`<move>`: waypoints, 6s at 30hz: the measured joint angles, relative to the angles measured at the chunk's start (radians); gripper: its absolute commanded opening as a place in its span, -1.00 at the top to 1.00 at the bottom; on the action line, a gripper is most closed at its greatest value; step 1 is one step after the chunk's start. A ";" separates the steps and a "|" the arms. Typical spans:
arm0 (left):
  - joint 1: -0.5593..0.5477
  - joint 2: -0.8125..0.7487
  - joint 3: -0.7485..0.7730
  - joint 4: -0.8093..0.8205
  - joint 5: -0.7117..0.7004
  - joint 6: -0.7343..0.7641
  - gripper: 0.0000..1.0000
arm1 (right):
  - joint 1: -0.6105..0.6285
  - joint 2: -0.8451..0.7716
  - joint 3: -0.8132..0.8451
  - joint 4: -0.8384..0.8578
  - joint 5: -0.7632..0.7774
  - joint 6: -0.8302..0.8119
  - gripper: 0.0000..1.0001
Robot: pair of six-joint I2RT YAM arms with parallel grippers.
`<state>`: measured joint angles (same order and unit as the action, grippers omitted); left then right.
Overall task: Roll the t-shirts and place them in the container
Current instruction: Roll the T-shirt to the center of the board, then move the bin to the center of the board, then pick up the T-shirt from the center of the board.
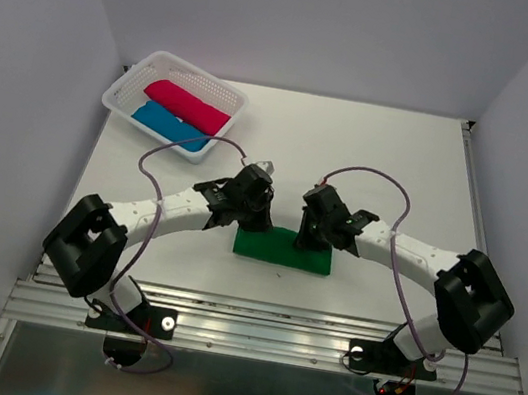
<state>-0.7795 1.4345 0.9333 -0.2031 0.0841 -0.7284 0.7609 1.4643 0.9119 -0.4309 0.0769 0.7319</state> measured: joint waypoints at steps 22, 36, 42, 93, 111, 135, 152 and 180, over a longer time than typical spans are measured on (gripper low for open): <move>0.001 0.027 0.044 -0.023 -0.008 0.040 1.00 | -0.001 -0.187 0.002 -0.080 0.121 0.025 0.59; -0.004 0.161 -0.026 -0.060 -0.180 0.017 1.00 | -0.001 -0.089 -0.162 -0.035 0.124 0.047 0.61; -0.004 0.158 0.029 -0.129 -0.202 0.044 1.00 | -0.001 -0.151 -0.073 -0.122 0.131 0.023 0.51; 0.416 0.631 0.763 -0.257 -0.120 0.652 -0.38 | -0.001 -0.293 0.086 -0.216 0.230 0.037 -0.94; 0.091 0.784 1.100 -0.224 0.203 0.480 -0.36 | -0.001 -0.394 0.062 -0.277 0.305 0.090 -1.00; 0.158 0.055 0.637 -0.210 0.033 0.380 -0.66 | -0.225 -0.431 -0.174 -0.180 0.019 0.087 -1.00; 0.165 -0.342 -0.265 -0.105 0.074 -0.011 -0.81 | -0.317 -0.354 -0.320 0.010 -0.260 0.056 -1.00; 0.219 -0.049 -0.418 0.380 0.280 -0.071 -0.43 | -0.317 -0.326 -0.320 0.037 -0.268 0.050 -1.00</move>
<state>-0.5610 1.3857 0.5148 0.1764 0.3637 -0.7990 0.4442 1.1385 0.5919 -0.3935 -0.1909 0.7815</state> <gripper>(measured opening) 0.749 0.998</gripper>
